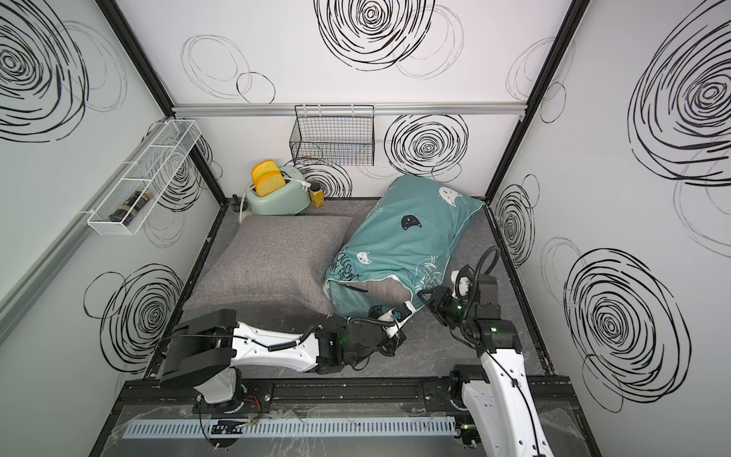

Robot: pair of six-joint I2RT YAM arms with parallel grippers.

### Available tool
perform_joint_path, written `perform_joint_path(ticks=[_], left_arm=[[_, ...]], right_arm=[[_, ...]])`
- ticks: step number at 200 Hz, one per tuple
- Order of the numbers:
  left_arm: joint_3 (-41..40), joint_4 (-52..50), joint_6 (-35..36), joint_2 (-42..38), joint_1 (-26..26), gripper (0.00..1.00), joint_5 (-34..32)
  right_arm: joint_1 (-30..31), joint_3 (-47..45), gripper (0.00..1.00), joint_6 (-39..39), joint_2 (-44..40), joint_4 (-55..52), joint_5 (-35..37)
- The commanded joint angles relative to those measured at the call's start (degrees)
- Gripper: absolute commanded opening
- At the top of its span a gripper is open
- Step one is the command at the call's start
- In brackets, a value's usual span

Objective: Zip up pillowcases
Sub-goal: Zip the zipper on the pillowcase.

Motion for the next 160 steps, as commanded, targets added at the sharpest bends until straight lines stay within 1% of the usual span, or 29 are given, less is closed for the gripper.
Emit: perform_joint_path(ticks=[1,18,28,38,54,65,86,101,128,146,160], left_arm=[[0.3,1.7,-1.4,-0.9,0.0,0.0,1.0],[0.5,1.4,-1.1,-0.7,-0.2,0.0,0.1],[0.5,1.4,-1.1,-0.7,-0.1,0.0,-0.1],[0.5,1.5,-1.0,-0.8,-0.1,0.0,0.1],[0.8,1.5,-0.8,-0.7,-0.3,0.0,0.1],[1.0,1.4,-0.7,-0.5,-0.5,0.0,-0.1],[1.4,1.0,0.1,-0.3,-1.2,0.0,-1.0],[1.7,0.6,0.3,-0.3,-1.5,0.0,-1.3],[2.2,0.5,0.1,0.0,-1.7,0.0,-1.3],[2.9,-0.1,-0.1,0.3,-1.8,0.0,-1.4],[3.6,-0.2,-0.3,0.4,-2.0,0.0,-1.5]], right_arm=[[-0.4,1.4,0.48,-0.7,-0.6,-3.6,-3.7],[-0.4,2.7,0.49,-2.1,-0.7,-8.1,-2.3],[-0.4,2.7,0.52,-2.8,-1.4,-10.0,-1.8],[-0.4,2.1,0.54,-3.2,-2.1,-11.0,-2.3],[-0.4,1.3,0.55,-2.2,-2.9,-10.9,-3.9],[-0.4,1.2,0.53,-1.1,-3.0,-9.6,-5.4],[-0.4,1.5,0.5,-0.4,-2.1,-8.5,-6.0],[-0.3,1.2,0.46,1.2,-1.5,-7.7,-7.6],[-0.2,0.6,0.41,1.3,-2.1,-7.2,-6.9],[0.4,-1.6,0.33,2.3,-2.2,-5.6,-7.6],[0.7,-2.6,0.29,2.1,-2.2,-5.5,-6.9]])
